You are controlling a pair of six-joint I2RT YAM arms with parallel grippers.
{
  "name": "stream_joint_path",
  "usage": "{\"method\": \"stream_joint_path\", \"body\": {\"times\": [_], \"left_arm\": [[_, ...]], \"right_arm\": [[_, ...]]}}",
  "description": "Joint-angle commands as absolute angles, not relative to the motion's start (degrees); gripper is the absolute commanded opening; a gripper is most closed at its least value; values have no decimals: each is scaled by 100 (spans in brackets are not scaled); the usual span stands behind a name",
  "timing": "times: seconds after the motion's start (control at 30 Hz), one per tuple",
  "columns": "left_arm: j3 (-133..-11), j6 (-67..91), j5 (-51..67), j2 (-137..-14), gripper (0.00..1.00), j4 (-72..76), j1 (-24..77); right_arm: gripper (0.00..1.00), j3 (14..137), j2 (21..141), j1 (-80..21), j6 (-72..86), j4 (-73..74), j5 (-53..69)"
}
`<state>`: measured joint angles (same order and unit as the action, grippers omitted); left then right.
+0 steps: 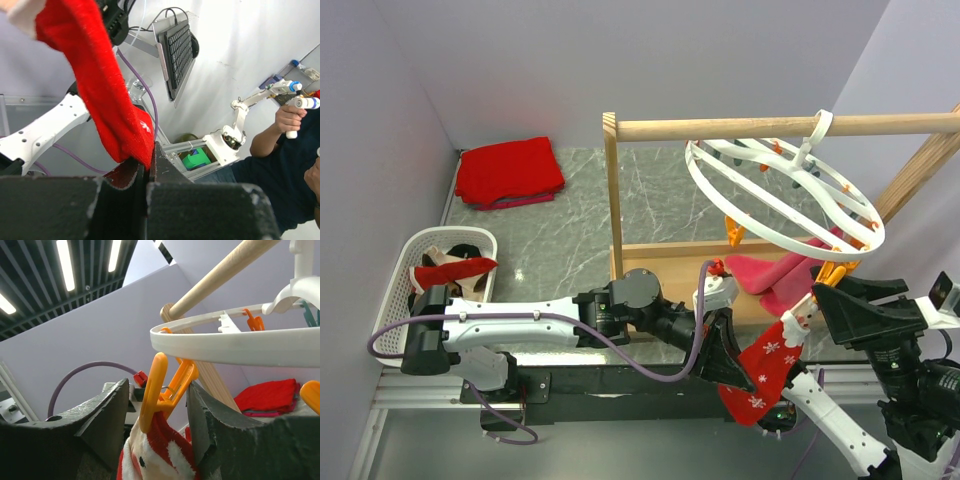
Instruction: Remove the socks clipped to the hanger
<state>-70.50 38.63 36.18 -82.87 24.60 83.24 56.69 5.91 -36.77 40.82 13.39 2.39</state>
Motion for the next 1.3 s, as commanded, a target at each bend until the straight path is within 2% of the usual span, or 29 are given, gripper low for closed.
{"method": "stream_joint_path", "body": {"times": [0.0,0.2,0.4,0.87,1.0,1.13,1.23,1.27], "left_arm": [[-7172,3946,3709,-8191,1,2689,8244],[-7076,4008,3735,-8200,1,2795,8183],[-7075,4104,3823,-8323,1,2927,8165],[-7137,4157,3911,-8446,1,2997,8165],[-7154,4166,3929,-8473,1,3015,8165],[-7163,4149,3937,-8481,1,2997,8165],[-7146,4131,3911,-8455,1,2980,8165],[-7137,4131,3902,-8455,1,2988,8165]], "right_arm": [[56,5836,510,-3744,4017,1178,263],[56,5915,536,-3762,4025,1081,273],[62,5977,685,-3788,4017,1046,167],[57,5845,668,-3858,4403,844,-668],[50,5783,642,-3885,4544,817,-887],[36,5739,668,-3893,4570,808,-879],[19,5713,677,-3894,4570,861,-914],[11,5695,668,-3902,4562,879,-931]]}}
